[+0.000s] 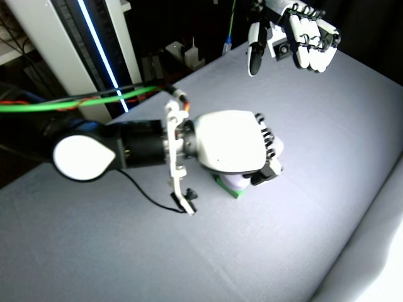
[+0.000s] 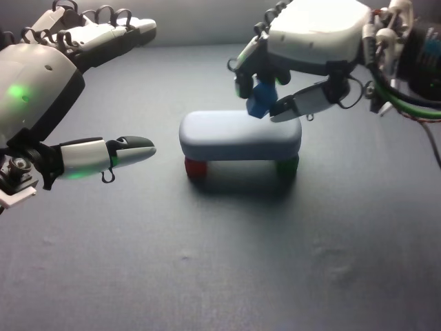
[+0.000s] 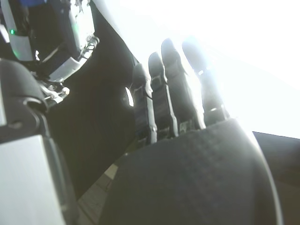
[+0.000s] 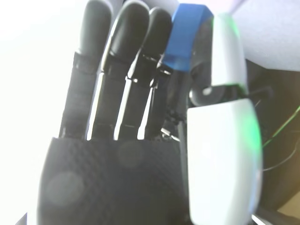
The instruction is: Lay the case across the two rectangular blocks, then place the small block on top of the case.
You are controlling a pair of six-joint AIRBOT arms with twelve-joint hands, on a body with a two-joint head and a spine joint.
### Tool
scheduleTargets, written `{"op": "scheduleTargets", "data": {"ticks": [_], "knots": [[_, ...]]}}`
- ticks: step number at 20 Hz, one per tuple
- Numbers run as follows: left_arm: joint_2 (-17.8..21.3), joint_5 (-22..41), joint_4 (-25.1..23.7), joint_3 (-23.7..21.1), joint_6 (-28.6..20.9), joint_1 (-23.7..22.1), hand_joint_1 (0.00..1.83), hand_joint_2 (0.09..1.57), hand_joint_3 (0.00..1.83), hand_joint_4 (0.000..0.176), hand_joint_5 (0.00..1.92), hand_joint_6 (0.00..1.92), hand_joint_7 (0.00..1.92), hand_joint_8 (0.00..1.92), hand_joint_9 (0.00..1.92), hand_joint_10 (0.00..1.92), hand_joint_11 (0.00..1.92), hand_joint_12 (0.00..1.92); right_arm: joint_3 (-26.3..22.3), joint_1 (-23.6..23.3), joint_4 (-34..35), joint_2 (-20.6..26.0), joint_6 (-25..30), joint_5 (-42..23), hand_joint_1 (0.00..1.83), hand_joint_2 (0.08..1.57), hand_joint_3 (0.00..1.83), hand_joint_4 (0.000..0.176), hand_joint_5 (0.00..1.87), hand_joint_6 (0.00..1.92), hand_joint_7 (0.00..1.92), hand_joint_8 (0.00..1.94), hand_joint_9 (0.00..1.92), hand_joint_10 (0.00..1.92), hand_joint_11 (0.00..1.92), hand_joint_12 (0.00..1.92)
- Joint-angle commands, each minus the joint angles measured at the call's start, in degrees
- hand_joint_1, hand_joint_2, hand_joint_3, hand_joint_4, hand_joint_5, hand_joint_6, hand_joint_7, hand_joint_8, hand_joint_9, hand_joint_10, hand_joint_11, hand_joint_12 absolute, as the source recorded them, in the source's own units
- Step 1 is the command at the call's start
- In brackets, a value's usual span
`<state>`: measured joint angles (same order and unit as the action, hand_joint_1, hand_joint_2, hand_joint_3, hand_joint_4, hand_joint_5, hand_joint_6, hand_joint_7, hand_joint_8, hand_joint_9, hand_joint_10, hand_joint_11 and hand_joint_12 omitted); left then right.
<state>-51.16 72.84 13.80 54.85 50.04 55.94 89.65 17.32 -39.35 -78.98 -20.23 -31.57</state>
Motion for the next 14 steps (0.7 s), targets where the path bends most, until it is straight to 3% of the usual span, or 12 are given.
{"op": "scheduleTargets", "data": {"ticks": [1, 2, 5, 6, 8, 9, 10, 14], "knots": [[0.4, 7.1, -0.7, 0.0, -0.1, -0.5, 1.02, 0.90, 0.00, 0.000, 0.41, 0.00, 0.43, 0.00, 0.45, 0.00, 0.00, 1.24, 0.6, -0.7, 1.6, -0.1, 0.0, -3.7, 1.29, 1.06, 0.00, 0.000, 1.13, 0.55, 1.10, 1.03, 1.08, 1.21, 0.93, 1.59], [0.4, 7.1, -0.7, 0.0, -0.1, -0.5, 1.02, 0.90, 0.00, 0.000, 0.41, 0.00, 0.44, 0.01, 0.45, 0.01, 0.00, 1.24, 0.9, -0.7, 1.5, -0.4, 0.0, -3.2, 1.27, 1.06, 0.00, 0.000, 1.11, 0.62, 1.11, 0.98, 1.08, 1.12, 0.91, 1.53], [0.4, 7.0, -0.7, 0.1, -0.1, -0.5, 1.02, 0.90, 0.00, 0.000, 0.43, 0.01, 0.45, 0.01, 0.47, 0.01, 0.00, 1.25, 2.1, -0.7, 1.5, -1.7, 0.0, -1.9, 1.28, 1.08, 0.00, 0.000, 1.10, 0.62, 1.05, 1.13, 1.02, 1.30, 0.90, 1.66], [0.4, 6.8, -0.7, 0.1, -0.1, -0.5, 1.02, 0.90, 0.00, 0.000, 0.43, 0.01, 0.45, 0.01, 0.46, 0.01, 0.00, 1.25, 2.4, -0.7, 1.4, -2.0, 0.0, -1.6, 1.26, 1.09, 0.00, 0.000, 1.06, 0.71, 1.03, 1.10, 0.97, 1.22, 0.83, 1.63], [0.4, 6.8, -0.7, 0.2, -0.1, -0.5, 1.02, 0.90, 0.00, 0.000, 0.42, 0.00, 0.45, 0.01, 0.46, 0.01, 0.00, 1.25, 2.5, -0.7, 1.0, -2.3, 0.0, -1.2, 1.38, 1.08, 0.00, 0.000, 1.05, 0.69, 1.01, 0.94, 1.02, 1.22, 0.82, 1.54], [0.4, 6.8, -0.7, 0.2, -0.1, -0.5, 1.01, 0.90, 0.00, 0.000, 0.42, 0.00, 0.45, 0.01, 0.47, 0.01, 0.00, 1.26, 2.5, -0.7, 0.8, -2.4, 0.0, -1.0, 1.38, 1.08, 0.00, 0.000, 1.04, 0.72, 1.00, 0.94, 1.01, 1.23, 0.81, 1.52], [0.4, 6.8, -0.7, 0.2, -0.1, -0.6, 1.02, 0.90, 0.00, 0.000, 0.43, 0.00, 0.45, 0.01, 0.46, 0.01, 0.00, 1.26, 2.5, -0.7, 0.6, -2.5, -0.1, -0.8, 1.26, 1.10, 0.01, 0.000, 1.02, 0.82, 0.99, 1.06, 0.94, 1.16, 0.78, 1.57], [0.2, 6.6, -0.7, 0.3, -0.3, -0.7, 1.04, 0.91, 0.00, 0.000, 0.44, 0.01, 0.46, 0.01, 0.49, 0.02, 0.00, 1.28, 2.6, -0.6, 0.5, -2.9, -0.2, -0.2, 1.24, 1.10, 0.00, 0.000, 1.00, 0.84, 1.03, 1.06, 0.98, 1.09, 0.81, 1.54]]}}
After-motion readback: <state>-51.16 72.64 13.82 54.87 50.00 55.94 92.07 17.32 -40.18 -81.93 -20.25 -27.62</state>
